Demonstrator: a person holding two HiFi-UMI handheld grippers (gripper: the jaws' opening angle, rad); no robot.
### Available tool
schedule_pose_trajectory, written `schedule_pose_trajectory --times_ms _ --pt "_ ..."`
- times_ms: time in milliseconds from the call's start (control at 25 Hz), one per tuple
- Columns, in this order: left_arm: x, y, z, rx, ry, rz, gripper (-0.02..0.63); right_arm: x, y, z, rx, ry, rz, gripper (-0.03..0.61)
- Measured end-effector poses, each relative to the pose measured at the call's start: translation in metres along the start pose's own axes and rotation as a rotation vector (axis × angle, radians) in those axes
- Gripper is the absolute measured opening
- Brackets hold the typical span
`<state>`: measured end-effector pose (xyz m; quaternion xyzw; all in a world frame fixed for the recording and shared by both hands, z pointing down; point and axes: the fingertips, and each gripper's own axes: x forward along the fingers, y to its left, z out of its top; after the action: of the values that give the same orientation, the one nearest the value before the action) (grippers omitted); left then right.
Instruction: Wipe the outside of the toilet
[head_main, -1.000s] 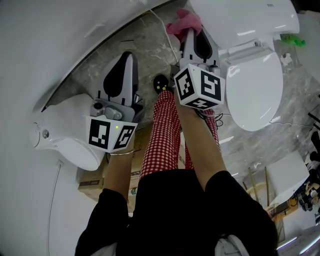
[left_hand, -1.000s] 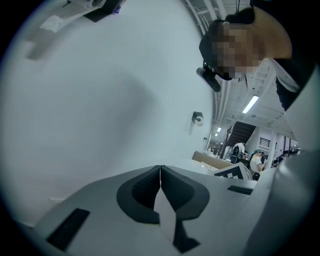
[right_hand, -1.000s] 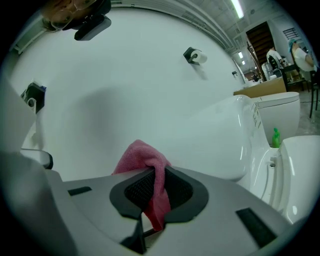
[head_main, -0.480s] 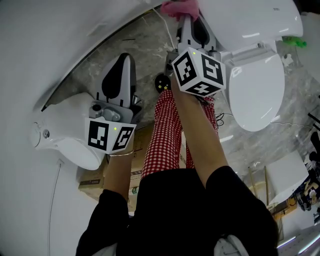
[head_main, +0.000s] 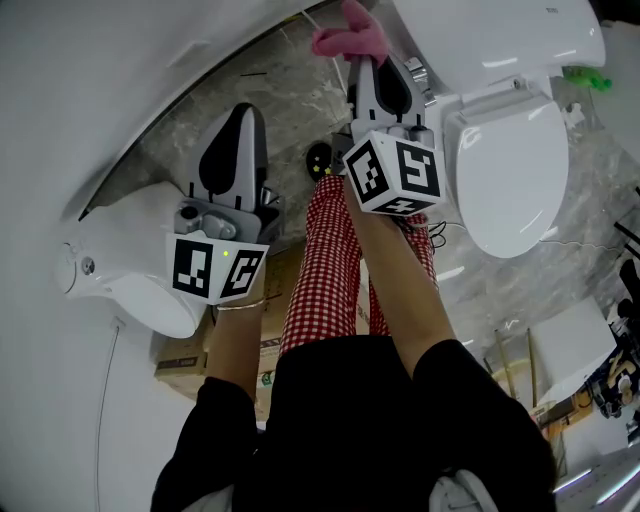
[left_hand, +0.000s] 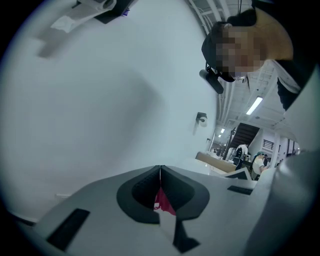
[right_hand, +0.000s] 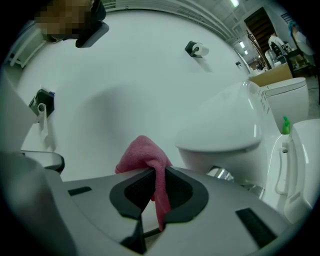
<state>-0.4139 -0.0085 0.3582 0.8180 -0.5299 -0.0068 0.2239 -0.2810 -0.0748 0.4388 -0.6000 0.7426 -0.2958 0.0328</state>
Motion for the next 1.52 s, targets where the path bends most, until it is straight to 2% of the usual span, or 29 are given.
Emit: schedule_pose_trajectory --times_ms 360,480,840,1200,1520 --pt "-0.003 -0.009 -0.014 -0.001 0.009 -0.005 0.011 -0.054 -0.026 -0.033 -0.092 0.041 0.006 0.060" --pt "-0.003 -0.011 -0.018 0.002 0.017 -0.010 0.011 -0.064 -0.045 -0.038 -0.084 0.041 -0.021 0.060" --pt "0.000 -0.014 -0.022 0.005 0.027 -0.019 0.011 -0.080 -0.087 -0.053 -0.156 0.088 -0.079 0.060" --pt "0.003 -0.016 -0.028 -0.004 0.039 -0.025 0.011 -0.068 -0.104 -0.055 -0.178 0.094 -0.127 0.060" --pt "0.007 -0.009 -0.028 -0.012 0.042 -0.016 0.011 -0.048 -0.101 -0.059 -0.147 0.096 -0.132 0.060"
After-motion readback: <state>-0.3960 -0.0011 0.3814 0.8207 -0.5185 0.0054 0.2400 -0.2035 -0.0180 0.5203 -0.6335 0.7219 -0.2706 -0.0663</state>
